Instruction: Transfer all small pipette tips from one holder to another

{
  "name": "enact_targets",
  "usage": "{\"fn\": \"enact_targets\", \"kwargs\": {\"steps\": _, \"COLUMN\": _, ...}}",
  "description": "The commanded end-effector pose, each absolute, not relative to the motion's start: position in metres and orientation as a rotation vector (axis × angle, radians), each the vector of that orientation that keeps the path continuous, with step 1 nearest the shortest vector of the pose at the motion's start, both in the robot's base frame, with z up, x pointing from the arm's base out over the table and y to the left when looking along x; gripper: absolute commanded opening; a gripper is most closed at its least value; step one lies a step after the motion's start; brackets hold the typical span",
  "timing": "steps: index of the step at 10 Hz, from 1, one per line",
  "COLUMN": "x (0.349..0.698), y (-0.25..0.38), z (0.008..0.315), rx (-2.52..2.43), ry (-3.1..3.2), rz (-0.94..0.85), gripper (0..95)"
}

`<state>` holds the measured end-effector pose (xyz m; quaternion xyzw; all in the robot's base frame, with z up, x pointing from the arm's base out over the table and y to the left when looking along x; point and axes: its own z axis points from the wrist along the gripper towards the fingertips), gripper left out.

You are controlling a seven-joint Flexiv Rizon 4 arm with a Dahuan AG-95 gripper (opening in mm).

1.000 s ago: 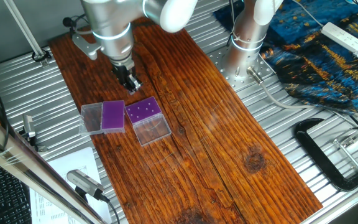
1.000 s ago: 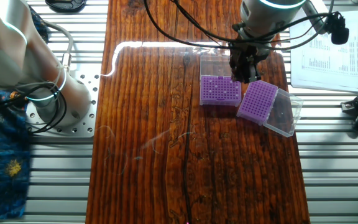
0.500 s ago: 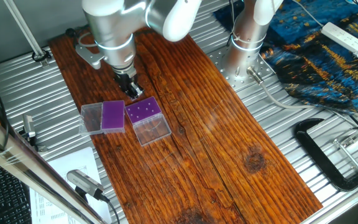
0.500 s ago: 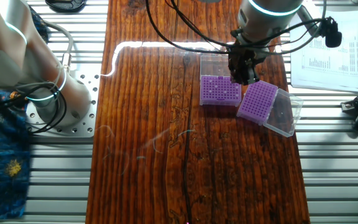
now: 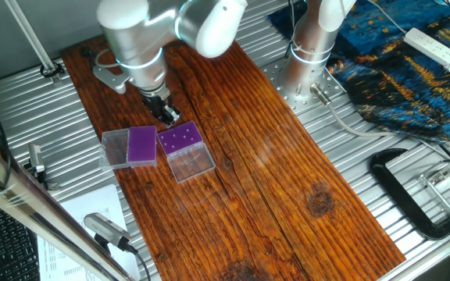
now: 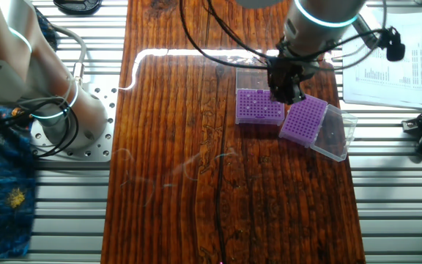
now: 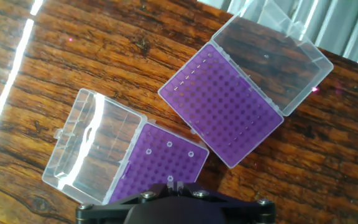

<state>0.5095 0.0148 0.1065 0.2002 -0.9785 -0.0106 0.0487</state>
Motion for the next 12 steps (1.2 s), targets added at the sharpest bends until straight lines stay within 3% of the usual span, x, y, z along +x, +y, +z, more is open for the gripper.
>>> {"fn": "enact_targets", "kwargs": {"steps": 1, "x": 0.510, "y": 0.015, "z": 0.104, "rx": 0.628, "ry": -3.004, "rz": -0.052, "gripper": 0.0}}
{"fn": "enact_targets", "kwargs": {"steps": 10, "x": 0.509, "y": 0.013, "z": 0.092, "rx": 0.562, "ry": -3.005, "rz": -0.033, "gripper": 0.0}}
{"fn": "enact_targets", "kwargs": {"steps": 12, "x": 0.496, "y": 0.011, "z": 0.088, "rx": 0.550, "ry": -3.050, "rz": -0.039, "gripper": 0.0}}
